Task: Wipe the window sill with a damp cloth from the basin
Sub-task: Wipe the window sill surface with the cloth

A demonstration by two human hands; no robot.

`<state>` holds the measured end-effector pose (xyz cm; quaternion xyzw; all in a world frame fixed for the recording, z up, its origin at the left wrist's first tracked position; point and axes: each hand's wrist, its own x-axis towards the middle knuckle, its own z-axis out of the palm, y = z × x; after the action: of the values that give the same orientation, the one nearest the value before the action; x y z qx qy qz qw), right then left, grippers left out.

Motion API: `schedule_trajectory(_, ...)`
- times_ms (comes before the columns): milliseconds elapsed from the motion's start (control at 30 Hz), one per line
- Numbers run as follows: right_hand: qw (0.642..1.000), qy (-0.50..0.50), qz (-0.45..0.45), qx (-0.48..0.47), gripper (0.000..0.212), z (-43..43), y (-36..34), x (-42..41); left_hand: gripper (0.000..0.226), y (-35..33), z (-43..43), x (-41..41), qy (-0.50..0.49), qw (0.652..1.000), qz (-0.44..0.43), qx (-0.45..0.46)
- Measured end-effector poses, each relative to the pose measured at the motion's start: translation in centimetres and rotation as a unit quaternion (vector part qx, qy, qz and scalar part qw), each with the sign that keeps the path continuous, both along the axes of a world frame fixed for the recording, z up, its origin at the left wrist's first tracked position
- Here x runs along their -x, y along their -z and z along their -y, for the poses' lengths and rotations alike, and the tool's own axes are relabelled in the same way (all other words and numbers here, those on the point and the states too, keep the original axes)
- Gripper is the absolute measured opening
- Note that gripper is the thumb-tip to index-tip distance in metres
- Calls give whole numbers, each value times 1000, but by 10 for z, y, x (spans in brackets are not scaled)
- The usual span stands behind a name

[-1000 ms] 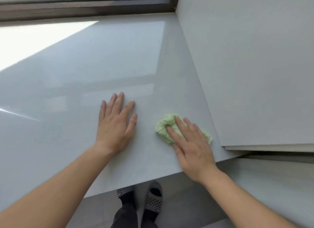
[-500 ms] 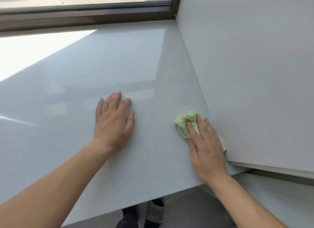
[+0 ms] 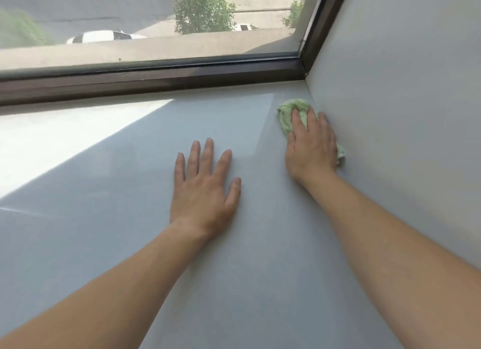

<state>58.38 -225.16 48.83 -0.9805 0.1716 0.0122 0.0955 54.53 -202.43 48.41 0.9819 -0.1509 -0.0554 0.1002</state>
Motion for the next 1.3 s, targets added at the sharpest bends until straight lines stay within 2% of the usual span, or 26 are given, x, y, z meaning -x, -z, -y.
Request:
schedule_trajectory(167,999,-20,4,38,55,-5,-3,-72,64,2,1,-2,4,1000,-3,-6)
schedule_trajectory(367,1000,3,5,25,54,2,-5,-57,65,1,-3,-4,5,1000,-5,-10)
schedule_trajectory(467,1000,14,11,23,53,-3,-6,-1,66,0,-6,-3,9,1000,-8,-5)
schedule_trajectory(633,999,29,15,16,51,-12,-10,138,70,-6,-8,1,14,1000,-22,8)
schedule_trajectory(800,1000,-6,-24,-8,56,-15,-16,263,55,-16,-23,17,40,995,-29,84)
schedule_trajectory(967,999,-14,-3,-30,53,-27,-17,346,44,-37,-69,122,-2,992,-4,128)
schedule_trajectory(1167,998,-10,12,-66,51,-71,-18,399,53,-36,-135,272,-77,994,-45,69)
schedule_trajectory(1300,991,-120,22,-63,46,-125,-15,403,53,-37,-154,316,-110,988,-50,92)
